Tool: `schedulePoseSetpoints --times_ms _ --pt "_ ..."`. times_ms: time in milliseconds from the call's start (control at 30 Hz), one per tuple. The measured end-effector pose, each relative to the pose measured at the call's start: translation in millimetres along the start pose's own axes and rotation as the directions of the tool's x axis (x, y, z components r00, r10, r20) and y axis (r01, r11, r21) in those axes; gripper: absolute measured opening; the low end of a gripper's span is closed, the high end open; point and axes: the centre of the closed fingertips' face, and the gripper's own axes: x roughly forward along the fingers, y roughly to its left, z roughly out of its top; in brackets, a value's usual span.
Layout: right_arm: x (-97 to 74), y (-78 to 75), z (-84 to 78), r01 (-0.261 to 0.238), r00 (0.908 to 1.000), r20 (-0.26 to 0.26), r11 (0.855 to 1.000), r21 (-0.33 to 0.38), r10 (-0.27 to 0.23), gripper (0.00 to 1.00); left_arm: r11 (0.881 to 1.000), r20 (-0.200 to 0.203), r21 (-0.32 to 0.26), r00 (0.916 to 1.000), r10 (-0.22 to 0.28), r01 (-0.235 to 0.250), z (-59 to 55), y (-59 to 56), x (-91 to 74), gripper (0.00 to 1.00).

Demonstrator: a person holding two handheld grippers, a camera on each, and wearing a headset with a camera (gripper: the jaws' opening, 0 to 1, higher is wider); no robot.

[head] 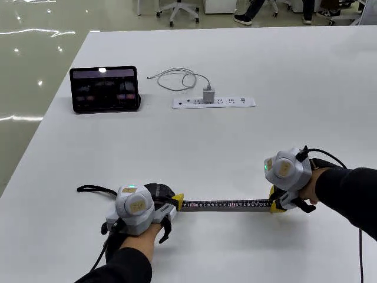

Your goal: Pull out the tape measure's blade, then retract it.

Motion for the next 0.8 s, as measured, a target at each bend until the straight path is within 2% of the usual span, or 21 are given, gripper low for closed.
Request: schedulePoseSetpoints --times_ms 100,167,233,467,700,800 --pt "-0.4 0.1 -0.1 0.001 1.0000 -0.006 1.000 -0.002 -0.001 0.10 1.000 -0.015 -0.001 0.9998 0.014 -0.014 -1.1 -0.9 0.3 0.67" --pt "-0.2 0.1 -0.1 0.002 1.0000 -0.008 1.000 -0.004 -0.002 0.10 0.999 -0.026 0.017 0.9990 0.036 -0.035 -2.7 3.6 0.2 0.63" --pt "-0.2 0.3 0.0 0.003 1.0000 -0.006 1.000 0.001 -0.003 0.10 1.000 -0.030 0.013 0.9992 0.025 -0.025 -2.4 2.3 0.3 0.63" --pt "0.4 -0.7 -0.3 0.006 1.0000 -0.004 1.000 0.006 -0.006 0.10 0.998 -0.042 0.056 0.9986 0.033 -0.030 -4.3 2.0 0.8 0.61" --pt "1.9 -0.5 -0.5 0.010 0.9999 -0.011 1.000 0.012 -0.010 0.10 0.999 -0.052 0.045 0.9982 0.032 -0.030 -5.1 2.9 0.6 0.61" --pt "2.2 -0.7 0.0 0.013 0.9999 0.001 0.999 0.031 -0.013 0.10 0.999 -0.056 0.041 0.9980 0.029 -0.027 -5.0 3.5 1.1 0.61"
